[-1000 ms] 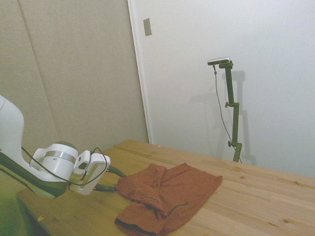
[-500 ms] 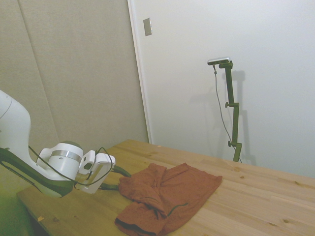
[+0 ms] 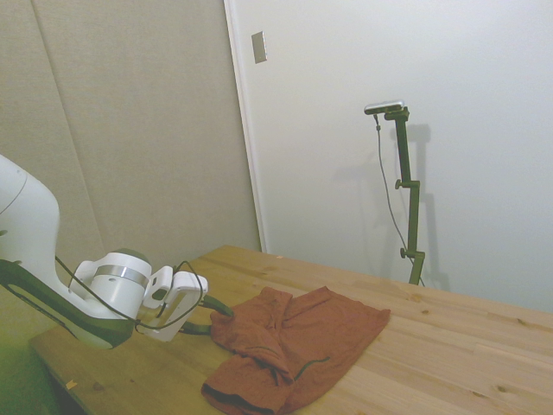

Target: Fold the shorts

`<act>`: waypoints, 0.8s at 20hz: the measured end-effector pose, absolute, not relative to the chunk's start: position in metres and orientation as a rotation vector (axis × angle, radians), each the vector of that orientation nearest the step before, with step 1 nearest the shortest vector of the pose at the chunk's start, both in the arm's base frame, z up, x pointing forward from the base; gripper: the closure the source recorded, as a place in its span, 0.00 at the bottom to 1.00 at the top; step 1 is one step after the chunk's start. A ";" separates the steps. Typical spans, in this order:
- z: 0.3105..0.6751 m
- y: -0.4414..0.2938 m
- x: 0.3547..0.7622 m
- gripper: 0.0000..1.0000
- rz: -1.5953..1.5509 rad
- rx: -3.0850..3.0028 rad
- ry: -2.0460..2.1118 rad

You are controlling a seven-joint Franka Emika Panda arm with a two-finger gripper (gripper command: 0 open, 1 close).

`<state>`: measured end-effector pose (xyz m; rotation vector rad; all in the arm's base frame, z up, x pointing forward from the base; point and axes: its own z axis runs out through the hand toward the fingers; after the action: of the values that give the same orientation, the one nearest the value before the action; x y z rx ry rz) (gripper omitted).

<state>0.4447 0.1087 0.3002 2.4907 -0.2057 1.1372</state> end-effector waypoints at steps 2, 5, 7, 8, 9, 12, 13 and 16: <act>0.298 0.109 0.445 1.00 1.132 2.494 -0.206; 0.295 0.105 0.446 1.00 1.122 2.494 -0.213; 0.293 0.104 0.446 1.00 1.115 2.495 -0.217; 0.292 0.104 0.446 1.00 1.113 2.496 -0.216; 0.291 0.104 0.446 1.00 1.110 2.497 -0.216; 0.289 0.104 0.446 1.00 1.102 2.500 -0.216; 0.288 0.104 0.446 1.00 1.100 2.501 -0.217; 0.287 0.103 0.446 1.00 1.098 2.512 -0.228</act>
<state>0.4459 0.1027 0.2868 2.5120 -0.2275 1.0979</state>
